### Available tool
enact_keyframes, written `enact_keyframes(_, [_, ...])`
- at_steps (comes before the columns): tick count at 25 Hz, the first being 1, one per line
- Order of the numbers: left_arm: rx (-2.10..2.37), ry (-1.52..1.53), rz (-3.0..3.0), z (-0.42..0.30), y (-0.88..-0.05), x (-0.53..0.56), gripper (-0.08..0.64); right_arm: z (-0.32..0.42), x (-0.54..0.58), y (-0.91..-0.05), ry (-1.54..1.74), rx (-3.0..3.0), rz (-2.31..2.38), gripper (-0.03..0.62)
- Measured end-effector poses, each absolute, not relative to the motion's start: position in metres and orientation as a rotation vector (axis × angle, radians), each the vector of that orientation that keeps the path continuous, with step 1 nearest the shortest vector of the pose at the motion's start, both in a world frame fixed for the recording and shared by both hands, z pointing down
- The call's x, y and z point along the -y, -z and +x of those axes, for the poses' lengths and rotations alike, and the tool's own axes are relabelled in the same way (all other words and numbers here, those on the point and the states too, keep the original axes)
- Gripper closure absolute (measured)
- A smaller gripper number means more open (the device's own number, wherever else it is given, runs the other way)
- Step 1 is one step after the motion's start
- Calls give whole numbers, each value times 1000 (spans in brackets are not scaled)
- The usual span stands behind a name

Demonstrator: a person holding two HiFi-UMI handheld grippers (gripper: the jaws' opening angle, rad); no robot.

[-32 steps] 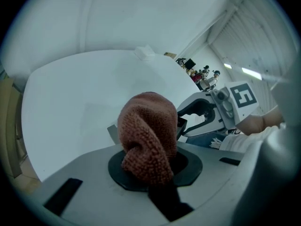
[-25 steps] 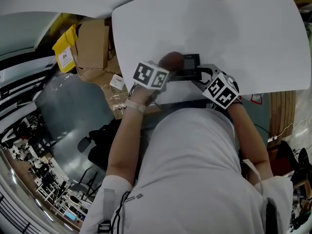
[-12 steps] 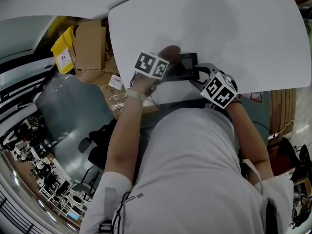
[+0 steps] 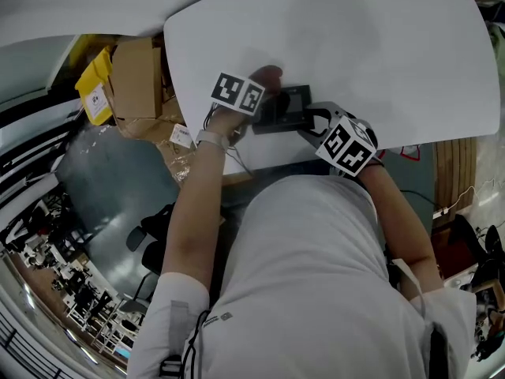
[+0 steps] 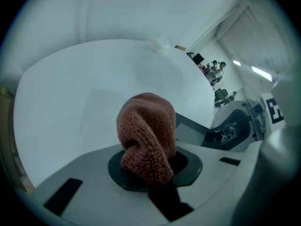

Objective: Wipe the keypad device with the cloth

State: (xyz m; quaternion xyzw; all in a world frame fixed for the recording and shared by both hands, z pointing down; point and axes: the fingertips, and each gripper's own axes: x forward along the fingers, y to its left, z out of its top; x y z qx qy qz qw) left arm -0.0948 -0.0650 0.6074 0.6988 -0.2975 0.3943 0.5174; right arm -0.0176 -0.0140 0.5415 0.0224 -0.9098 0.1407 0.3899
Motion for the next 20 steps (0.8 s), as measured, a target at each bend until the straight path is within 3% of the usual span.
enact_keyframes(20, [767,-957,1665,-93,-624,86,495,-16,13,-542,-357,2321,68,422])
